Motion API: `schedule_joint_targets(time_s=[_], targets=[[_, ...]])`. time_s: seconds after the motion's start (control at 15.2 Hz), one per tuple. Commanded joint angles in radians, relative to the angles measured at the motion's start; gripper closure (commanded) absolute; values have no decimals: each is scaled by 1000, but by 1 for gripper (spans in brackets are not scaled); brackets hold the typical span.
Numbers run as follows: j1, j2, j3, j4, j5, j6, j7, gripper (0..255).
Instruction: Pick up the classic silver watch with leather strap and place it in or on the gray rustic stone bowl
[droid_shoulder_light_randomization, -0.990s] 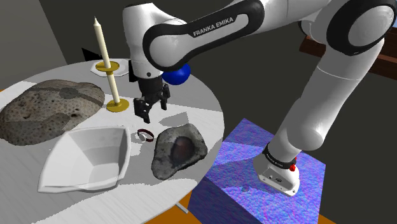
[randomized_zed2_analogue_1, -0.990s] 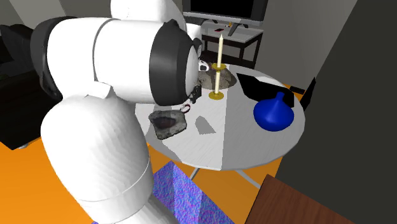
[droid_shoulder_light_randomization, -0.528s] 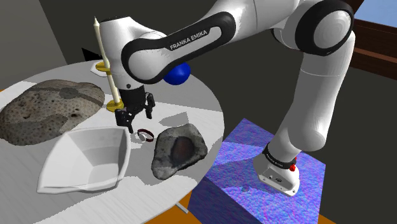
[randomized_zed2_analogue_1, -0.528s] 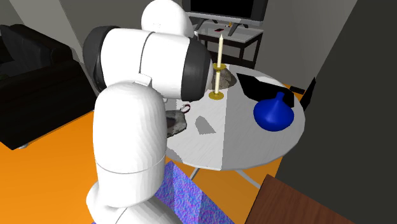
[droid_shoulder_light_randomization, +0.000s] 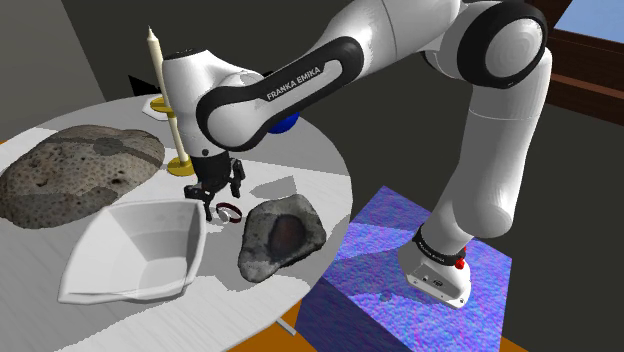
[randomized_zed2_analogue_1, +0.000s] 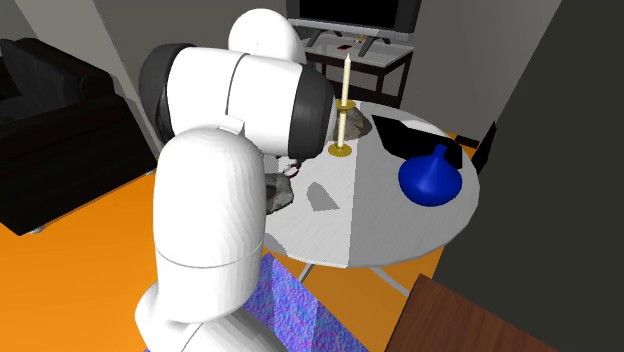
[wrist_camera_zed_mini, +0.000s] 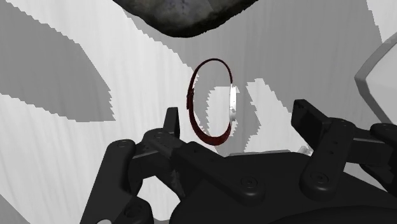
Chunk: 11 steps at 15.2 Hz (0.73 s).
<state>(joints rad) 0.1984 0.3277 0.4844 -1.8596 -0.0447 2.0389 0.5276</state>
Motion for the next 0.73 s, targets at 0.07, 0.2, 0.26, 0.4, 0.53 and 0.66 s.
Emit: schedule_joint_targets(time_s=[0.07, 0.2, 0.26, 0.4, 0.53, 0.66], targets=[[0, 1, 0, -1, -1, 2, 0, 0], [0, 1, 0, -1, -1, 2, 0, 0], [0, 1, 0, -1, 0, 2, 0, 0], [0, 1, 0, -1, 0, 2, 0, 255], [0, 1, 0, -1, 0, 2, 0, 255], [0, 1, 0, -1, 0, 2, 0, 255]])
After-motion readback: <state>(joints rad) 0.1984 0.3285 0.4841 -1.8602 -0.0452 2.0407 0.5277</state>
